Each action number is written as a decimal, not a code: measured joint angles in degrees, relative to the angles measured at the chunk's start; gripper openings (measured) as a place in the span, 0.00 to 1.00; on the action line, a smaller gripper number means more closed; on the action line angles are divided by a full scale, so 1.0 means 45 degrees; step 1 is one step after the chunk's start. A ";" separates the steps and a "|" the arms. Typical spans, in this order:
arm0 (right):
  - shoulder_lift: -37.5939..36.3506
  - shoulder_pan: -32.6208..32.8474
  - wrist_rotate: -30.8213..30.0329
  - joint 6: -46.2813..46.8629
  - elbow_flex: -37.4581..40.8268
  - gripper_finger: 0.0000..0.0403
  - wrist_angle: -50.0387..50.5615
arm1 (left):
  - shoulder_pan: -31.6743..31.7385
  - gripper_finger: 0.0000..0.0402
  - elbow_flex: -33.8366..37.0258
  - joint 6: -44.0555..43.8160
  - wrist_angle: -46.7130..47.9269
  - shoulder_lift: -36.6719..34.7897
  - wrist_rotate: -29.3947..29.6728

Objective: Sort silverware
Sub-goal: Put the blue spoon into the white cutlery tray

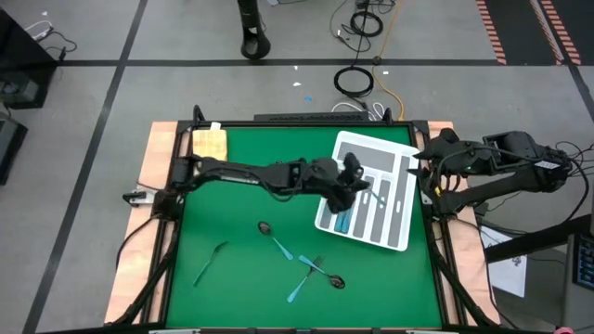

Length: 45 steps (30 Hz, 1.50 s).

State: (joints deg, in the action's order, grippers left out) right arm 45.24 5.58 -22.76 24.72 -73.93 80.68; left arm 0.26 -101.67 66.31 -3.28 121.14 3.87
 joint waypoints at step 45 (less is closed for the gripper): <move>-0.0137 0.0005 0.0127 0.0219 0.0005 0.56 -0.0529 | 0.0853 0.03 -0.1038 1.2514 0.1760 0.3399 -0.3155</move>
State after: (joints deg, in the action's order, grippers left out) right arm 44.62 5.61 -22.19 25.71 -73.91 78.30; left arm 4.10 -106.34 122.62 4.63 136.44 -10.33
